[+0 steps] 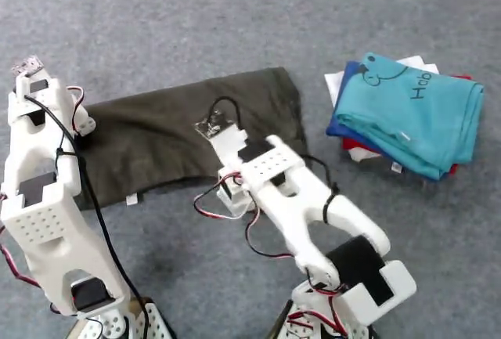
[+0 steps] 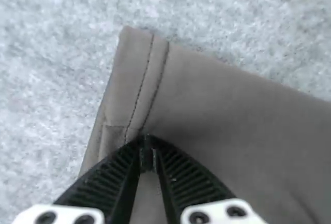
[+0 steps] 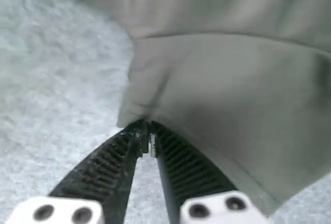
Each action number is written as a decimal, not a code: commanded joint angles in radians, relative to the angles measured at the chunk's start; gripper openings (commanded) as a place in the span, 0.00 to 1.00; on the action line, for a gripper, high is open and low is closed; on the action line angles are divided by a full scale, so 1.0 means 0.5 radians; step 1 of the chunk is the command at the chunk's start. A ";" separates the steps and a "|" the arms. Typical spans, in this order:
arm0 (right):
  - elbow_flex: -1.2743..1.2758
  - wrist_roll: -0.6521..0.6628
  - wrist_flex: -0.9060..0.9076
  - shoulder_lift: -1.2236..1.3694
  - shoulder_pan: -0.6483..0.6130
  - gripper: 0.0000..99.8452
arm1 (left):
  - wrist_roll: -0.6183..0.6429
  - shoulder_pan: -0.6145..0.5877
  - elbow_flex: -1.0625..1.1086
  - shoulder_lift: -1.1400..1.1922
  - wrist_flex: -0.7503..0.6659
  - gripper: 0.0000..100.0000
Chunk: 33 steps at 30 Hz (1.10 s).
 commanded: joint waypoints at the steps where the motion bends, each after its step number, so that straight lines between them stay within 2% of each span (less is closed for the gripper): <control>1: -0.072 0.255 0.123 -0.143 0.196 0.02 | 0.009 -0.029 -0.069 0.009 0.000 0.03; 4: -0.180 0.632 0.399 -0.235 0.341 0.08 | 0.009 -0.029 -0.069 0.009 0.000 0.03; 9: -0.290 1.433 0.813 -0.311 0.377 0.34 | 0.009 -0.029 -0.069 0.009 -0.003 0.03; 12: -0.284 1.522 0.792 -0.290 0.374 0.42 | 0.009 -0.029 -0.069 0.009 -0.003 0.03; 27: -0.229 1.528 0.117 0.566 0.374 0.31 | 0.009 -0.029 -0.069 0.009 -0.003 0.03; 30: -0.275 1.516 0.092 0.569 0.387 0.21 | 0.009 -0.029 -0.069 0.009 -0.003 0.03; 33: -0.315 1.516 0.009 0.566 0.460 0.06 | 0.009 -0.029 -0.069 0.009 -0.003 0.03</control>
